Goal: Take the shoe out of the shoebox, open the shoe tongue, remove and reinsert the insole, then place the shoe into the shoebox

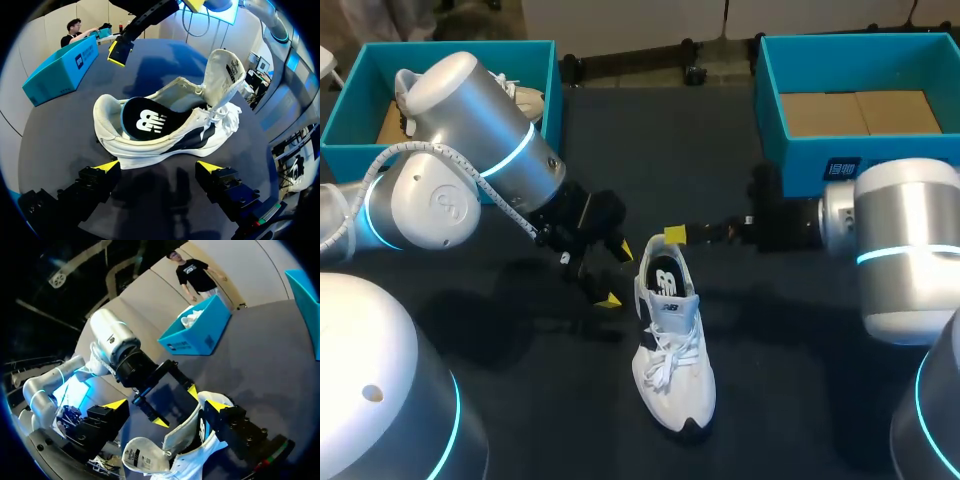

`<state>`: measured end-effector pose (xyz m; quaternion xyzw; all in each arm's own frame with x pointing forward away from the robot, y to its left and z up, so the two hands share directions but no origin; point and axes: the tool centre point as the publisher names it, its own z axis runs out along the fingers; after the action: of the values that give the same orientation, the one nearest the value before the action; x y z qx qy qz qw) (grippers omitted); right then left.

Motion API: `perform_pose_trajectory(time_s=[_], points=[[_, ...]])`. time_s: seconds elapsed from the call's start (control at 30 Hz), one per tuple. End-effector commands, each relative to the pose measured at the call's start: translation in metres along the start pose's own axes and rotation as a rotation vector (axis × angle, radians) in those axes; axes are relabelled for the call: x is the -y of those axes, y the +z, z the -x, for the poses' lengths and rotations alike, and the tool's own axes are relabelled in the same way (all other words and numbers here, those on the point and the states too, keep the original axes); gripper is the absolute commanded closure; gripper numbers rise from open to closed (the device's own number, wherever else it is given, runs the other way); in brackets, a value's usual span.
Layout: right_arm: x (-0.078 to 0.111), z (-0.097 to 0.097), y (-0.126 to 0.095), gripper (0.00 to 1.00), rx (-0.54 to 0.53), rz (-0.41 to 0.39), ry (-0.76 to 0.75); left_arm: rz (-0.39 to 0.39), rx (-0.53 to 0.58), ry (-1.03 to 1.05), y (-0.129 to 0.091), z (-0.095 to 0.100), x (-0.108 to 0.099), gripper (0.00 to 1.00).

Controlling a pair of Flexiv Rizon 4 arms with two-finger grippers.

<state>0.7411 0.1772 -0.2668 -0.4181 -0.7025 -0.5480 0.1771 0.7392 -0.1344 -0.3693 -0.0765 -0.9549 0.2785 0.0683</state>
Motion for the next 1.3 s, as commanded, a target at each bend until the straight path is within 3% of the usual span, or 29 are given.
perform_pose_trajectory(time_s=[0.03, 0.13, 0.33, 0.37, 0.97, 1.07, 1.3], points=[[-0.004, 0.010, -0.019, 0.00, -0.067, -0.129, 0.036, 0.000, -0.001, 0.000, 0.001, 0.000, 0.000, 0.00], [-0.009, 0.017, -0.026, 0.00, -0.084, -0.257, 0.095, 0.000, -0.001, 0.000, 0.001, 0.000, 0.000, 0.00], [-0.013, 0.019, -0.045, 0.00, -0.092, -0.364, 0.149, 0.000, -0.001, 0.000, 0.001, 0.000, 0.000, 0.00], [-0.012, 0.021, -0.047, 0.00, -0.102, -0.442, 0.170, 0.000, -0.001, 0.000, 0.001, 0.000, 0.000, 0.00], [-0.008, 0.027, -0.057, 0.00, -0.059, -0.626, 0.196, 0.047, 0.005, 0.005, -0.010, -0.002, -0.004, 0.00], [-0.008, 0.027, -0.055, 0.00, -0.023, -0.647, 0.201, 0.051, 0.003, 0.002, -0.013, -0.002, -0.006, 0.00], [-0.009, 0.024, -0.058, 0.00, 0.204, -0.637, 0.156, 0.096, 0.004, -0.029, -0.034, 0.003, -0.020, 0.00]])
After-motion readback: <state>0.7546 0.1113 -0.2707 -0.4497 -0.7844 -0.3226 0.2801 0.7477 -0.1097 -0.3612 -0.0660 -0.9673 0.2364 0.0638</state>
